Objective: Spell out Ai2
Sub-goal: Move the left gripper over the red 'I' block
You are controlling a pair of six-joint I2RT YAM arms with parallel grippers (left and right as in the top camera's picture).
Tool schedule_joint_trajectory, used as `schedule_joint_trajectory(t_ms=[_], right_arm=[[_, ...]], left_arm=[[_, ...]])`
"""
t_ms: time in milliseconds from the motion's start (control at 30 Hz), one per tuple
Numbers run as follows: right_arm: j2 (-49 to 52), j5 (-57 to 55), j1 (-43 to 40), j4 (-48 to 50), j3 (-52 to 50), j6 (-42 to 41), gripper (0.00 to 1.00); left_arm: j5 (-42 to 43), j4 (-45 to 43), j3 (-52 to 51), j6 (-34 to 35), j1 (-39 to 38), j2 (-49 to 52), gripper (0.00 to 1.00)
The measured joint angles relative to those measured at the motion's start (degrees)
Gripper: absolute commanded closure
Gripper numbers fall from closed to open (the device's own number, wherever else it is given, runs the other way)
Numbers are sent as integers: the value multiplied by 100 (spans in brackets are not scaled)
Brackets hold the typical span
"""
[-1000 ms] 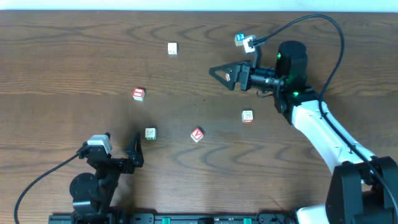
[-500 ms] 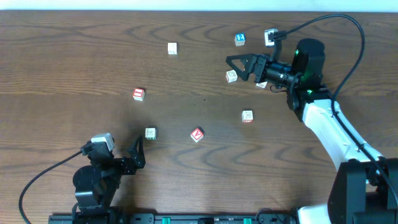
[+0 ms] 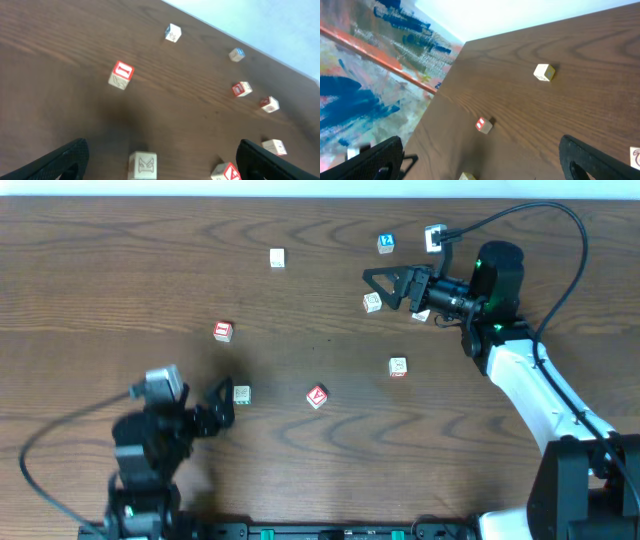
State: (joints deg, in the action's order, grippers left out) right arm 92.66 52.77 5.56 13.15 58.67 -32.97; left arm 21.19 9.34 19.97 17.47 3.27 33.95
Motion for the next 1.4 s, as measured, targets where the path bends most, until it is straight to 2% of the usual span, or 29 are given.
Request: schedule_joint_trajectory(t_ms=[200, 467, 633, 933, 1000, 1067, 1200, 1333, 1367, 1400], right_arm=[[0, 0, -22, -17, 0, -9, 1], [2, 20, -22, -153, 0, 11, 1], [2, 15, -22, -149, 0, 59, 1], [2, 17, -22, -212, 0, 101, 1], [2, 15, -22, -238, 0, 105, 1], [2, 15, -22, -256, 0, 116, 1], [2, 15, -22, -286, 0, 118, 1], [2, 15, -22, -396, 0, 138, 1], [2, 15, -22, -422, 0, 138, 1], [2, 15, -22, -437, 0, 140, 1]], left_arm=[[-317, 673, 2076, -671, -4, 2632, 4], [-1174, 2732, 4839, -1010, -361, 5683, 5], [-1228, 3023, 5678, -1032, -793, 6507, 5], [-911, 2702, 5709, -1003, -1204, 6811, 4], [-844, 2594, 5711, -807, -1235, 6811, 5], [-863, 2575, 5711, -269, -1239, 6811, 5], [-1141, 2756, 5711, 1257, -1202, 6811, 3], [-1338, 2983, 5711, 2662, -1169, 6811, 10], [-1410, 3058, 5711, 2955, -1167, 6811, 9], [-1486, 3115, 5711, 3217, -1167, 6811, 4]])
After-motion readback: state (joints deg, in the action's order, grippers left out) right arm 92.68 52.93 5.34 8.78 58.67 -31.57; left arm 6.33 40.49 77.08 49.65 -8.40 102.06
